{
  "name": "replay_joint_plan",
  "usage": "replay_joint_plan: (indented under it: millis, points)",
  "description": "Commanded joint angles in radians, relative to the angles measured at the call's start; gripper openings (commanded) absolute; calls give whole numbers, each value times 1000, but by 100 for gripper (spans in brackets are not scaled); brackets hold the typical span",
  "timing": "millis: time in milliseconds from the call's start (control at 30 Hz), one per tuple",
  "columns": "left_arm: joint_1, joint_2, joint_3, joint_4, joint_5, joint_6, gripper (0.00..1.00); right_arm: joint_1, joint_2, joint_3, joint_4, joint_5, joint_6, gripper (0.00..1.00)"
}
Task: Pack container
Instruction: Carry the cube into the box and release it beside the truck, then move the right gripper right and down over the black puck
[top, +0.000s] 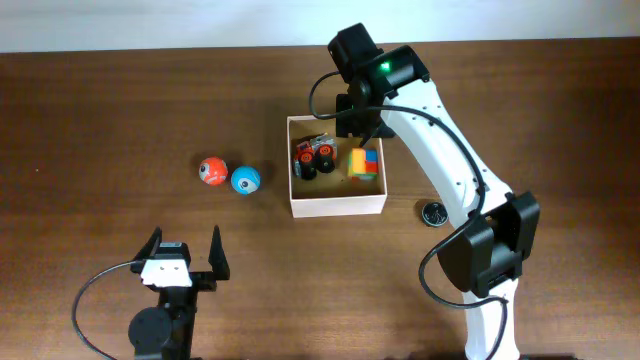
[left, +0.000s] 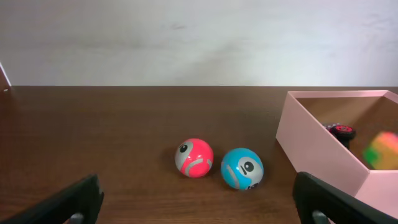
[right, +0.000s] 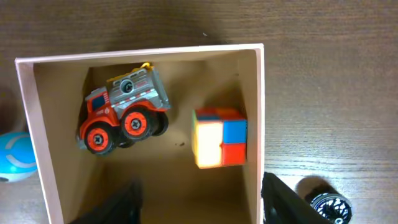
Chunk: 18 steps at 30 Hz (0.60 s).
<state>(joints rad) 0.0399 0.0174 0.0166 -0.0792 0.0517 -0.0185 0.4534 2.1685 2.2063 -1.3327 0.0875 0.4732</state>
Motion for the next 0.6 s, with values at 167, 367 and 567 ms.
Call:
replay_joint_plan:
  millis: [167,367,567]
  points:
    - [4,-4,-8,0,-7,12,99,-24,-9,2,-31,100,-20,82]
    - [4,-4,-8,0,-7,12,99,-115,-30,48,-220,128,18,99]
    - [4,-4,-8,0,-6,12,99,-222,-42,11,-367,156,51,99]
